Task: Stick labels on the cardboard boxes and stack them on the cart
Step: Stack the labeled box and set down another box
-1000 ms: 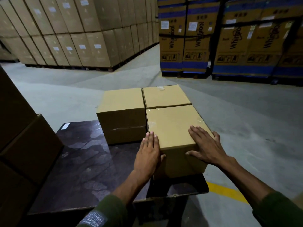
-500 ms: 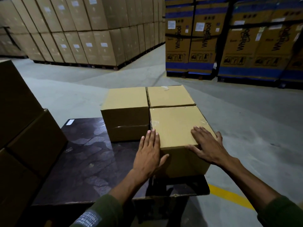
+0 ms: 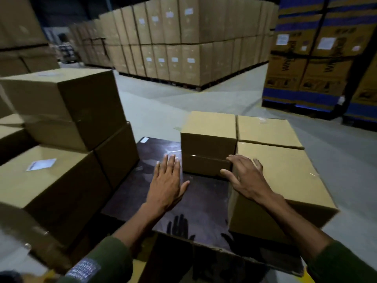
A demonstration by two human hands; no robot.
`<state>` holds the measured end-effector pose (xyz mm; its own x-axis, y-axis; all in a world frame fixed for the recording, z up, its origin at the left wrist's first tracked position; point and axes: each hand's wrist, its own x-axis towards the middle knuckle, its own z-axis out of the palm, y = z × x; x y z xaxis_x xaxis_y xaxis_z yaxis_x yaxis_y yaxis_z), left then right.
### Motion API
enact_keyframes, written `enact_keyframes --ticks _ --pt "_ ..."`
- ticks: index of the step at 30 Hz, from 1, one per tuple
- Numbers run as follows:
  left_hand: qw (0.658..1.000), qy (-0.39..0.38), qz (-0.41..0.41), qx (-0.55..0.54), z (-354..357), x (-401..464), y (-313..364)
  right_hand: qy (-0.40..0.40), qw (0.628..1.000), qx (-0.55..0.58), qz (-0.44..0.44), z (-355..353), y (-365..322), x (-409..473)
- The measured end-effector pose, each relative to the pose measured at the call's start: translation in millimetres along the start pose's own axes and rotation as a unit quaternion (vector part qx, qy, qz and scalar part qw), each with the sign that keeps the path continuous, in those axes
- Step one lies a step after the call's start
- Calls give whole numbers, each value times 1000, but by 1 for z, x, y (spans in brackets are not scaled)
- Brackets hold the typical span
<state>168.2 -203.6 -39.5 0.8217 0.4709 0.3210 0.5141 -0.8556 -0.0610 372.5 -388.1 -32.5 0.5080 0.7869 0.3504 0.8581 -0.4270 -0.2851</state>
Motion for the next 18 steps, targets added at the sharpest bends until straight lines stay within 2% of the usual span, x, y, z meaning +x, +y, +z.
enact_keyframes --ticks 10,18 --pt "984 61 -146 87 -59 -52 -134 -44 982 71 -168 31 -144 99" --pt "970 102 -183 123 -100 -49 -240 -29 965 91 -243 40 -248 169"
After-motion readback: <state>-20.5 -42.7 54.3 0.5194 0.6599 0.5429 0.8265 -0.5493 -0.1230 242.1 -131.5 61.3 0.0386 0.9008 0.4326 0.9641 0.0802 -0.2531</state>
